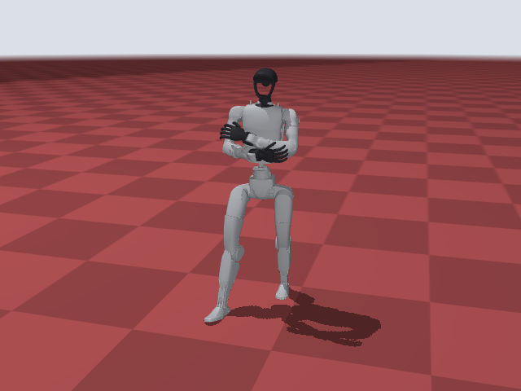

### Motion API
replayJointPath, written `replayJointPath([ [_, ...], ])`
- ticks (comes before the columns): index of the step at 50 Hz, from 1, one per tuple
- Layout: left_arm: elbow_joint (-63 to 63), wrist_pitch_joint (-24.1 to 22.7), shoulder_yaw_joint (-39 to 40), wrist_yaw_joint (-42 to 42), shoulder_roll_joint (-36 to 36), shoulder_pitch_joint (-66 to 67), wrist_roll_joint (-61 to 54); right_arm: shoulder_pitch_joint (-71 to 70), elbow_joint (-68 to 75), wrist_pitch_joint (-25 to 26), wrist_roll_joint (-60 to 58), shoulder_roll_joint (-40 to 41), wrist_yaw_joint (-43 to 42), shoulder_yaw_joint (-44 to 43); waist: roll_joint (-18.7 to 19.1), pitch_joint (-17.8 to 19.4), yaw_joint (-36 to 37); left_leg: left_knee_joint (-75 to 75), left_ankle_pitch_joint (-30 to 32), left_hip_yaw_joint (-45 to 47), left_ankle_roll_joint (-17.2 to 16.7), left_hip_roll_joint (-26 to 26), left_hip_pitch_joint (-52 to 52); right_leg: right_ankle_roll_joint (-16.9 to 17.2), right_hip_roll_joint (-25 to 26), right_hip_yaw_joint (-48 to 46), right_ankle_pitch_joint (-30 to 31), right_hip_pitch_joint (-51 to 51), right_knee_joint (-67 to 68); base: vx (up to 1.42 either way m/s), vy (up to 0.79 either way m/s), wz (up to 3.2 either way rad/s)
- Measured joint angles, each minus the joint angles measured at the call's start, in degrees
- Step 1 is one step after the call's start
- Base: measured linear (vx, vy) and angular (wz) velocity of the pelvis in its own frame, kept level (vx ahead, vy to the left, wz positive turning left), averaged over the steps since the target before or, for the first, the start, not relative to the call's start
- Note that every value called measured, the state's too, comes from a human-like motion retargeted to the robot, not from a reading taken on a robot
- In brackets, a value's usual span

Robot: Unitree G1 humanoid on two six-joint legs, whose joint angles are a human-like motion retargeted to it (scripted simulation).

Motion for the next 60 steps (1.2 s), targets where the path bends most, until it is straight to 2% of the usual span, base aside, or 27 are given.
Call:
replayJointPath([
  [3,0.4,-1.1,-0.6,0.1,-0.1,0.2,1.4,0.3,0.0,-0.5,-1.2,0.4,1.0,0.0,0.4,-0.3,-0.3,-0.2,-0.8,-0.8,-0.5,1.5,3.1,1.5,0.8,-2.5,-3.7,-0.3,0.0,0.62,-0.23,0.36],
  [6,0.9,-1.5,-0.4,0.3,-0.5,-0.5,1.9,0.2,0.3,-0.6,-1.3,0.0,1.6,-0.3,0.4,-1.2,-1.1,0.3,0.2,-3.1,0.2,1.3,5.5,1.4,0.2,-2.7,-2.4,1.7,0.0,0.67,-0.21,0.53],
  [9,1.3,-1.1,0.0,0.3,-0.7,-1.2,1.8,0.1,0.4,-0.4,-0.3,-0.3,1.7,-0.6,0.3,-2.4,-1.4,2.6,3.9,-5.2,1.2,1.1,6.7,0.2,-0.2,-2.0,0.1,4.7,0.0,0.68,-0.27,0.42],
  [12,1.3,-0.4,0.1,-0.8,-0.5,-0.6,2.4,0.7,0.4,-0.3,1.3,0.0,1.3,-0.2,-0.2,-4.1,-1.5,8.8,10.1,-5.7,2.6,0.8,5.6,-1.4,-0.7,-1.7,-1.0,8.3,0.0,0.69,-0.33,0.20],
  [15,0.9,0.5,0.3,-1.3,-0.4,0.7,3.6,2.0,0.0,0.4,3.2,-0.2,0.6,-0.3,-1.4,-7.3,-1.3,22.5,15.0,-3.4,4.6,-0.9,-1.6,-1.9,-2.4,-1.7,-4.0,10.8,0.0,0.63,-0.34,0.20],
  [17,0.6,0.6,0.3,-2.1,0.0,1.2,3.8,2.2,0.0,0.2,3.7,0.0,0.2,-0.1,-2.4,-9.6,-1.3,33.3,14.9,-0.3,6.1,-1.6,-9.3,-2.1,-3.3,-1.6,-5.5,11.0,0.0,0.55,-0.31,0.19],
  [20,0.0,0.8,0.4,-3.0,1.0,1.2,3.9,1.8,0.2,0.0,3.6,0.7,-0.1,0.3,-3.5,-11.3,-0.6,43.8,10.8,4.6,8.6,-2.1,-18.6,-2.0,-3.9,-0.8,-7.6,11.0,1.0,0.51,-0.27,-0.11],
  [22,-0.2,0.8,0.3,-3.5,1.6,1.2,3.9,1.6,0.4,0.0,3.6,1.3,-0.1,0.7,-4.6,-11.2,0.9,44.5,7.3,6.6,9.7,-3.4,-22.0,-1.5,-4.2,0.6,-9.1,11.3,2.1,0.49,-0.22,-0.51],
  [26,-0.4,1.2,0.4,-3.7,1.8,1.5,3.1,1.7,0.9,0.7,3.2,1.6,0.6,1.0,-5.5,-10.5,5.4,35.3,5.1,7.2,10.0,-6.6,-26.3,-0.4,-3.7,4.3,-11.8,11.9,4.2,0.48,-0.16,-0.82],
  [30,-0.4,1.5,1.0,-2.8,1.7,1.3,1.5,1.3,1.3,0.5,1.8,1.5,1.1,1.4,-3.9,-8.4,10.2,18.9,9.9,5.5,9.0,-6.6,-27.8,-0.7,-0.9,7.6,-14.5,13.8,5.7,0.49,-0.09,-0.99],
  [36,-0.7,0.3,1.7,-2.4,1.6,0.8,-0.2,0.6,1.3,-1.5,1.5,1.0,1.4,1.7,0.6,-4.6,15.2,-0.3,16.8,3.1,5.6,-2.6,-29.1,-4.0,4.6,11.5,-18.8,20.4,6.4,0.53,-0.02,-0.94],
  [39,-0.8,-0.4,1.7,-2.8,1.6,0.8,0.0,0.4,1.3,-2.3,1.7,1.0,1.4,1.9,1.7,-3.2,16.2,-6.2,18.1,8.0,2.9,-0.7,-29.6,-5.2,6.0,12.8,-20.0,24.2,6.2,0.58,0.03,-0.66],
  [43,-0.9,-0.5,1.0,-3.3,1.7,1.3,0.5,1.0,1.5,-2.5,1.8,1.6,1.0,1.5,1.2,-2.8,16.2,-7.3,16.1,19.6,-0.8,0.7,-30.3,-5.3,6.6,13.6,-21.0,28.9,6.3,0.63,0.06,-0.35],
  [45,-0.8,-0.4,0.8,-3.7,1.7,1.3,0.5,1.3,1.7,-2.3,1.8,1.9,0.8,1.2,0.7,-3.1,16.3,-7.3,16.2,23.7,-1.6,1.2,-29.5,-5.2,6.7,14.5,-20.9,30.6,6.8,0.67,0.09,-0.34],
  [48,-0.3,0.0,1.4,-5.0,1.6,0.7,-0.8,1.3,2.2,-1.8,1.8,2.2,1.3,0.5,0.6,-3.8,15.6,-7.3,18.7,24.0,-1.2,1.9,-27.4,-5.2,7.6,16.1,-18.4,31.8,9.8,0.70,0.12,-0.19],
  [51,-0.1,-0.3,1.4,-6.6,1.4,1.6,-1.6,2.6,2.5,-1.8,1.5,2.6,2.6,0.1,0.9,-5.0,14.8,-7.3,19.8,21.6,-0.2,2.9,-23.5,-5.1,8.9,18.0,-11.5,31.1,17.3,0.72,0.16,-0.11],
  [54,0.2,-0.7,0.9,-7.8,1.0,2.4,-1.8,3.9,2.3,-1.9,0.6,2.7,4.3,-0.3,1.8,-7.0,14.0,-6.7,18.2,19.5,0.5,4.7,-20.7,-3.6,10.5,18.8,-2.1,24.1,32.9,0.66,0.18,-0.06],
  [56,0.2,-0.4,0.5,-7.4,0.7,2.3,-1.9,4.2,1.9,-1.4,0.6,2.3,4.5,-0.9,2.1,-8.3,13.5,-5.4,16.0,18.5,0.8,5.6,-20.0,-2.7,10.6,18.0,1.9,17.2,44.4,0.58,0.18,0.07],
  [58,0.1,0.3,0.1,-6.9,0.5,1.9,-2.0,4.3,1.3,-0.7,1.0,1.8,4.2,-1.5,2.4,-9.0,12.8,-4.1,13.9,17.8,0.9,6.1,-19.2,-3.5,9.5,16.0,3.2,10.9,53.5,0.54,0.17,0.17],
  [60,-0.1,1.2,0.0,-6.5,0.5,1.3,-1.8,4.1,0.7,-0.1,1.8,1.3,3.6,-2.0,2.8,-9.1,11.9,-2.9,12.0,16.9,1.0,6.2,-18.1,-6.0,7.3,13.1,1.7,5.7,59.2,0.51,0.16,0.30],
])
